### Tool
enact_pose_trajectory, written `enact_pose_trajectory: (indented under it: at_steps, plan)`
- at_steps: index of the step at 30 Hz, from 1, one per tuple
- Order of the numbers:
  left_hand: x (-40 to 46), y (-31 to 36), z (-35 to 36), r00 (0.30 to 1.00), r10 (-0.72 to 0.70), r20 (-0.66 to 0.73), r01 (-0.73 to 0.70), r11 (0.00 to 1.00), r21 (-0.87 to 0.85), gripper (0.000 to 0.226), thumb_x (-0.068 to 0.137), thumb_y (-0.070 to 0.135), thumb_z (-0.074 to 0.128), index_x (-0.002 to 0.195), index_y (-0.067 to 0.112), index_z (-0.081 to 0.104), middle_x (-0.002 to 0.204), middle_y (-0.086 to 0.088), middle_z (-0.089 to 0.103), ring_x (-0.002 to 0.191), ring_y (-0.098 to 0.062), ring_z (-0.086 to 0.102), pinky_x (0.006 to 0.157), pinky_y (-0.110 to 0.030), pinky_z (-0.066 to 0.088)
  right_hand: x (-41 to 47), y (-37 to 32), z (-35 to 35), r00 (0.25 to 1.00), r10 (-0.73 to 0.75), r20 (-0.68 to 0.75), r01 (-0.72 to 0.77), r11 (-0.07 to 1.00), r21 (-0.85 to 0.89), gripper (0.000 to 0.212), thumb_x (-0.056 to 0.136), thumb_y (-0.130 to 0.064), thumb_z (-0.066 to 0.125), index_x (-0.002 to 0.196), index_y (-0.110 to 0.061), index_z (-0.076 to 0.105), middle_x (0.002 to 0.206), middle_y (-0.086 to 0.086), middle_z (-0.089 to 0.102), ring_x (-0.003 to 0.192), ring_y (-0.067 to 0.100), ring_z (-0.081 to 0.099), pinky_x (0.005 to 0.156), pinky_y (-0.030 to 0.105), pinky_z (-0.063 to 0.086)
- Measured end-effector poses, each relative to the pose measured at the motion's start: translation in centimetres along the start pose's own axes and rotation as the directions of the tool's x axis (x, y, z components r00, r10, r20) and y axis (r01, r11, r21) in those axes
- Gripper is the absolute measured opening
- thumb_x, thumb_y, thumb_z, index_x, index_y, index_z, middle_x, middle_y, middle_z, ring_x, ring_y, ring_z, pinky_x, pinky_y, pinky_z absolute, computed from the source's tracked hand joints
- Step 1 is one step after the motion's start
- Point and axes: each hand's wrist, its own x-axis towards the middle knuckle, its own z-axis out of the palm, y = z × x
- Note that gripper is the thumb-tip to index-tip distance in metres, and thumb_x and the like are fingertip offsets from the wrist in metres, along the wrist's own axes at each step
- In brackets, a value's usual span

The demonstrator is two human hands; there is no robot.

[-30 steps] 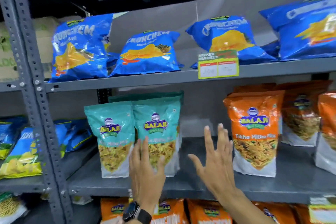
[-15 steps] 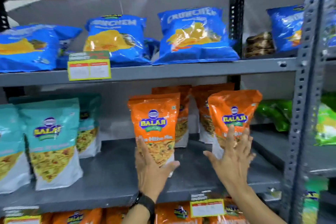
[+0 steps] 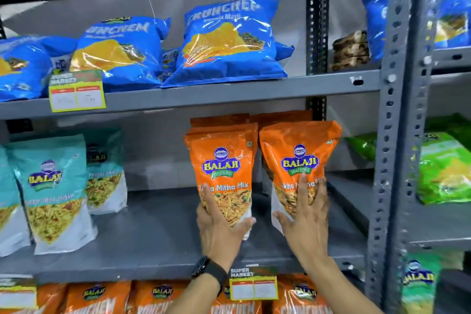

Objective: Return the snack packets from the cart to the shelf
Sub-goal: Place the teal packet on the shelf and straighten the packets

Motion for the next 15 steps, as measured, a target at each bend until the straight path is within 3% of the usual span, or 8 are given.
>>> enact_pose_trajectory:
  at_steps: [5, 9, 13, 15]
  plan:
    - [-0.7, 0.0, -0.2, 0.999, 0.012, -0.038, -0.011, 1.000, 0.021, 0.141, 0.063, 0.060, 0.081, 0.154, 0.041, -0.025, 0.142, -0.013, 0.035, 0.130, -0.038, 0.046, 0.103, -0.048, 0.048, -0.5, 0.6, -0.5, 1.000, 0.009, -0.004, -0.009, 0.999, -0.043, 0.117, 0.080, -0.055, 0.076, 0.163, -0.035, -0.004, 0.170, 0.017, 0.001, 0.149, 0.049, 0.024, 0.104, 0.064, 0.046]
    - [-1.1, -0.1, -0.6, 0.998, 0.029, -0.049, -0.028, 0.999, 0.024, 0.140, 0.063, 0.064, 0.080, 0.151, 0.047, -0.028, 0.149, -0.014, 0.030, 0.136, -0.040, 0.042, 0.108, -0.055, 0.045, -0.9, 0.8, -0.9, 1.000, -0.001, -0.004, 0.000, 0.998, -0.063, 0.123, 0.078, -0.052, 0.079, 0.161, -0.039, -0.011, 0.171, 0.016, -0.002, 0.151, 0.048, 0.021, 0.107, 0.065, 0.045]
    - [-2.0, 0.0, -0.5, 0.997, 0.058, -0.043, -0.054, 0.995, 0.081, 0.134, 0.068, 0.074, 0.069, 0.150, 0.043, -0.032, 0.168, -0.016, -0.007, 0.156, -0.041, 0.006, 0.120, -0.061, 0.028, -1.1, 1.0, -1.1, 1.000, -0.003, 0.021, 0.005, 0.996, -0.086, 0.118, 0.082, -0.059, 0.071, 0.161, -0.037, -0.013, 0.171, 0.014, -0.019, 0.157, 0.047, 0.002, 0.116, 0.071, 0.027]
    - [-2.4, -0.1, -0.2, 0.996, 0.091, -0.022, -0.089, 0.990, 0.106, 0.126, 0.076, 0.068, 0.066, 0.148, 0.046, -0.035, 0.168, -0.014, -0.014, 0.158, -0.039, 0.000, 0.122, -0.060, 0.025, -1.1, 1.2, -0.9, 0.999, -0.026, 0.029, 0.028, 0.997, -0.065, 0.115, 0.086, -0.054, 0.070, 0.160, -0.038, -0.016, 0.171, 0.013, -0.022, 0.158, 0.048, -0.002, 0.117, 0.073, 0.026]
